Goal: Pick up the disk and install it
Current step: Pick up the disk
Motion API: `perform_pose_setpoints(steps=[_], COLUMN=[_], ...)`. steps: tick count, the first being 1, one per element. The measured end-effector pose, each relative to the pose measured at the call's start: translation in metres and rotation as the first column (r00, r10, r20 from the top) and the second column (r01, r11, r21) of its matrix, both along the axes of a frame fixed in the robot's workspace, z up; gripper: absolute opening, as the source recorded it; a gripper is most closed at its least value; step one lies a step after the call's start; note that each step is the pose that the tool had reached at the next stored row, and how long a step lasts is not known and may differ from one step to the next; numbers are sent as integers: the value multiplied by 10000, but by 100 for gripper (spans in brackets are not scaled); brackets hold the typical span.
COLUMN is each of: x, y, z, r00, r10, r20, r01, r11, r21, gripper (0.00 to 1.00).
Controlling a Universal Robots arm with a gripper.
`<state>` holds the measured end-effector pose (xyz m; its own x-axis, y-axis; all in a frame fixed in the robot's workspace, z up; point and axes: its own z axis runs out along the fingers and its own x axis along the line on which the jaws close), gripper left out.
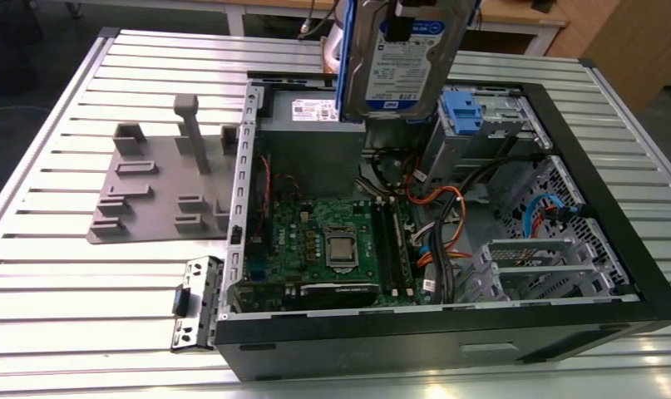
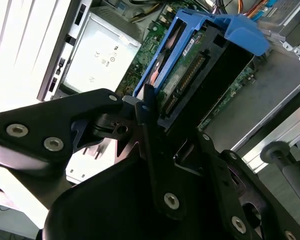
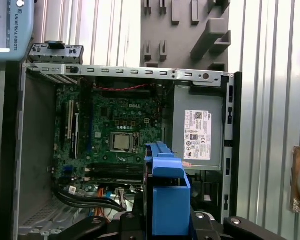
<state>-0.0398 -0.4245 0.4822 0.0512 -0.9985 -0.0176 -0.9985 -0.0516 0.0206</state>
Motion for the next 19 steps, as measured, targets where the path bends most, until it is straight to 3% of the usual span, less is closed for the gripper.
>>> perform_pose_setpoints(steps=[19], x=[8], y=[-147], z=[-3], r00=[10000], r10=[0], r20=[1], r01=[0], r11=[10000], r21=[-16], gripper=[36])
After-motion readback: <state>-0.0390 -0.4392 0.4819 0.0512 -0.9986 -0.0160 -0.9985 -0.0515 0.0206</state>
